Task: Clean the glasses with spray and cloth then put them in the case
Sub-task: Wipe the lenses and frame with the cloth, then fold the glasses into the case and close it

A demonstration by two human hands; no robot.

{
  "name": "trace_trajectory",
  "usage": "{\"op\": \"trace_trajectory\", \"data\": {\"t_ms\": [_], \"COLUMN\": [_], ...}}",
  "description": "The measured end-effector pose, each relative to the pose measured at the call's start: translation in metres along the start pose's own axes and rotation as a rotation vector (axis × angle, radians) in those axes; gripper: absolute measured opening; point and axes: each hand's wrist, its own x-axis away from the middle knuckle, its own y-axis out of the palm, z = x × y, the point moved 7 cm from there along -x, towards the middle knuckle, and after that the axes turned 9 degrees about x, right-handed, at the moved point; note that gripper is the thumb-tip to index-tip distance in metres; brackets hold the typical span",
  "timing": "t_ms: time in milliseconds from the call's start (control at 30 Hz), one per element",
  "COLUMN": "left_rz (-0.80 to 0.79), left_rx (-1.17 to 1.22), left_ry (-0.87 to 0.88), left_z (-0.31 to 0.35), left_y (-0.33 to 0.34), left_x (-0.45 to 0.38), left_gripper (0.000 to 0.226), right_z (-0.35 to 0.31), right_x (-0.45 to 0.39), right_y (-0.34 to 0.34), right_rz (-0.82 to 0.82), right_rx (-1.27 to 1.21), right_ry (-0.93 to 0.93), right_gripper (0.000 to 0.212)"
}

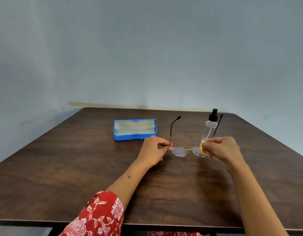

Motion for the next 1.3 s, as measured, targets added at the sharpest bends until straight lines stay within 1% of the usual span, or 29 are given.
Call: {"op": "trace_trajectory", "data": {"t_ms": [233,433,567,633,733,800,867,933,1000,1067,1133,1167,1300], "left_rz": [0.009,-0.004,-0.021,-0.019,-0.049,-0.088,-0.078,-0.029,-0.016,-0.057,-0.098,-0.093,0.033], "left_rx": [-0.044,-0.087,-0.136,-0.159,-0.164,-0.142,-0.084,0.08,0.311,0.473,0.511,0.511,0.497], "left_ry": [0.002,0.007,0.009,0.022,-0.002,-0.04,-0.082,-0.129,-0.133,-0.102,-0.07,-0.049,0.014], "left_z": [-0.002,0.001,0.001,0.001,0.001,0.001,0.002,0.009,0.022,0.036,0.045,0.047,0.047], "left_y": [0.003,0.004,0.005,0.004,0.001,-0.004,-0.015,-0.026,-0.03,-0.027,-0.025,-0.025,-0.041], "left_x": [0.001,0.001,0.0,0.0,0.001,0.003,0.006,0.014,0.028,0.046,0.064,0.071,0.085], "left_gripper": [0.01,0.019,0.024,0.027,0.035,0.033,0.025,0.017,0.012,0.011,0.017,0.02,0.024], "right_z": [0.003,0.007,0.009,0.011,0.013,0.013,0.007,-0.004,-0.017,-0.03,-0.04,-0.045,-0.058], "right_x": [0.003,0.005,0.012,0.02,0.033,0.039,0.046,0.055,0.064,0.073,0.081,0.084,0.093], "right_y": [-0.001,0.003,0.0,-0.005,-0.014,-0.012,-0.004,0.005,0.015,0.027,0.038,0.043,0.058], "right_rz": [0.028,0.021,0.019,0.057,0.118,0.06,-0.08,-0.237,-0.385,-0.507,-0.56,-0.564,-0.584], "right_rx": [0.028,0.031,0.012,0.001,-0.049,-0.159,-0.337,-0.493,-0.571,-0.589,-0.562,-0.533,-0.463], "right_ry": [0.009,0.008,0.042,0.046,0.024,0.001,-0.024,-0.068,-0.135,-0.208,-0.258,-0.28,-0.318], "right_gripper": [0.015,0.01,0.019,0.02,0.013,0.017,0.025,0.034,0.041,0.043,0.041,0.038,0.028]}}
